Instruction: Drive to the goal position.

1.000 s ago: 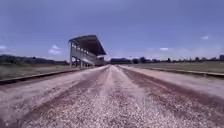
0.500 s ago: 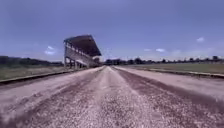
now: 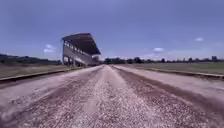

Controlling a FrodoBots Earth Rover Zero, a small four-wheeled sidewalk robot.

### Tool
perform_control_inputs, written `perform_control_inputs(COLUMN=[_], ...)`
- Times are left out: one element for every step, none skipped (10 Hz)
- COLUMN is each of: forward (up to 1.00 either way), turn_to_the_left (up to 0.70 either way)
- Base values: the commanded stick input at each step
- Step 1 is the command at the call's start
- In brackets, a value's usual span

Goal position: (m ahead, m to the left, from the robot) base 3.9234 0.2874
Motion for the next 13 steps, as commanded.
perform_control_inputs(forward=[1.0, 1.0, 1.0, 1.0, 1.0, 1.0, 1.0, 1.0, 1.0, 1.0, 1.0, 1.0, 1.0], turn_to_the_left=[0.0, 0.0, 0.19, 0.21, 0.12, 0.03, 0.0, 0.0, 0.0, 0.0, 0.0, 0.0, 0.0])
